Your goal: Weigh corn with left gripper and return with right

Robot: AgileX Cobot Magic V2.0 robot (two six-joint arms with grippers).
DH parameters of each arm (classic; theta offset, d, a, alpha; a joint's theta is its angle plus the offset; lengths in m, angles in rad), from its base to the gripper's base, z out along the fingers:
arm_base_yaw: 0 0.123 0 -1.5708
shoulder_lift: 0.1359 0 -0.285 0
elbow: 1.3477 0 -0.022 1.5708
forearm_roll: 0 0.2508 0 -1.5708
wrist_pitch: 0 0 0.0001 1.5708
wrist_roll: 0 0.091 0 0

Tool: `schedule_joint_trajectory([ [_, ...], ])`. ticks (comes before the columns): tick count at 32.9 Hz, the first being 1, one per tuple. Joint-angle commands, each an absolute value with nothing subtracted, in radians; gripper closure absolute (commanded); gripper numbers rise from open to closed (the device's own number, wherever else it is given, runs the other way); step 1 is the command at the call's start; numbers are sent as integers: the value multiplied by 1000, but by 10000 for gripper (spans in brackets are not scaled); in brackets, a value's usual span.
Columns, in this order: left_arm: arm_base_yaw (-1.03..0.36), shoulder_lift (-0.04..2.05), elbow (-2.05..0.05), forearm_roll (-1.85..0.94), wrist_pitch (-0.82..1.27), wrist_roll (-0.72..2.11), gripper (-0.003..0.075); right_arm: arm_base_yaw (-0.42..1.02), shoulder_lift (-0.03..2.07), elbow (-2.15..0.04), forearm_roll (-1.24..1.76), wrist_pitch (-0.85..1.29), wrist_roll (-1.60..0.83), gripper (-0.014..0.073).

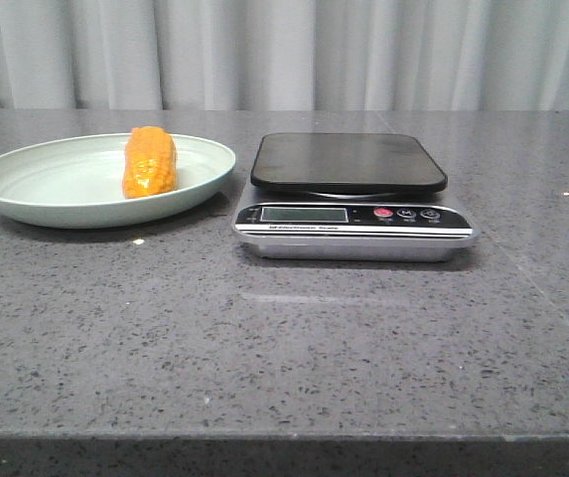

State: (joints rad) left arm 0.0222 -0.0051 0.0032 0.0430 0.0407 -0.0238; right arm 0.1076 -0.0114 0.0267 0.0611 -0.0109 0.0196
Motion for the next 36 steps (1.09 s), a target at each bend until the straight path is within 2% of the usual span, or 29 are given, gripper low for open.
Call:
schedule_joint_trajectory([
  [1, 14, -26, 11, 43, -35, -25, 588, 107, -26, 20, 56, -97, 15, 445],
  [6, 14, -26, 11, 43, -51, -25, 588, 107, -26, 20, 56, -97, 15, 445],
  [12, 14, -21, -14, 27, -220, -33, 588, 107, -26, 20, 56, -97, 15, 445],
  [17, 14, -12, -155, -12, -48, -33, 588, 107, -26, 20, 56, -97, 15, 445],
  [26, 14, 158, -433, -62, 342, -33, 588, 107, -26, 20, 56, -97, 15, 445],
  [36, 14, 276, -448, -156, 330, -33, 587, 107, -26, 20, 56, -97, 15, 445],
])
